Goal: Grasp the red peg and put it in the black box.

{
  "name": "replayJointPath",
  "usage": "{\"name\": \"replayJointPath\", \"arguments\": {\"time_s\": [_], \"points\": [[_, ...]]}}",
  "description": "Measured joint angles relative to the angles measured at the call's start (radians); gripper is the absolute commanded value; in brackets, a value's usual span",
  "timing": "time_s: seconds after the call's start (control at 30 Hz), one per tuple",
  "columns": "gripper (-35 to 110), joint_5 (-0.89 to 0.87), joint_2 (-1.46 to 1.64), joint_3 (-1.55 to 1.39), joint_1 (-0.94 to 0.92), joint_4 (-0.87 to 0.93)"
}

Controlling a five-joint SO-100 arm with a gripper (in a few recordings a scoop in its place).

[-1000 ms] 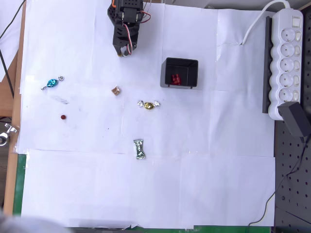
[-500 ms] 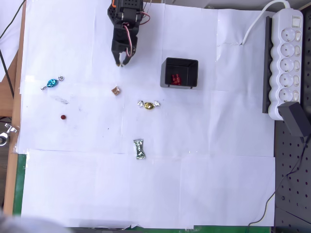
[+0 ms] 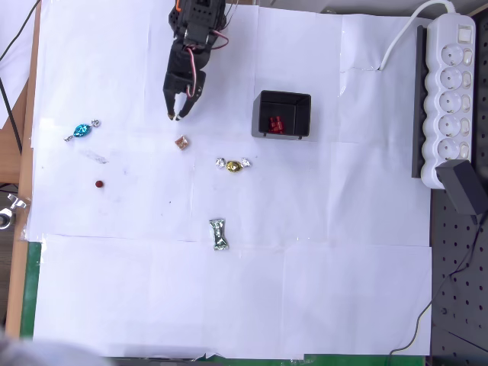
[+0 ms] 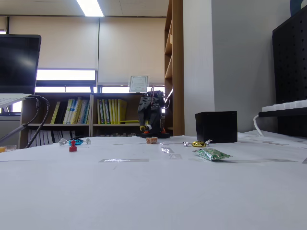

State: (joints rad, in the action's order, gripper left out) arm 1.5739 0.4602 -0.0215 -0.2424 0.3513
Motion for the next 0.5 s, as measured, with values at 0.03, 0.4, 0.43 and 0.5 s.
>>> {"name": "replayJointPath", "arguments": {"time_s": [0.03,0.4,0.43,0.5], "points": [[0,0.006,0.025,0.000,0.000,-0.028],[0,0.011,0.172,-0.002,0.031,-0.210],[0,0.011,0.187,-0.003,0.032,-0.227],[0,0.011,0.213,-0.003,0.048,-0.259]]}}
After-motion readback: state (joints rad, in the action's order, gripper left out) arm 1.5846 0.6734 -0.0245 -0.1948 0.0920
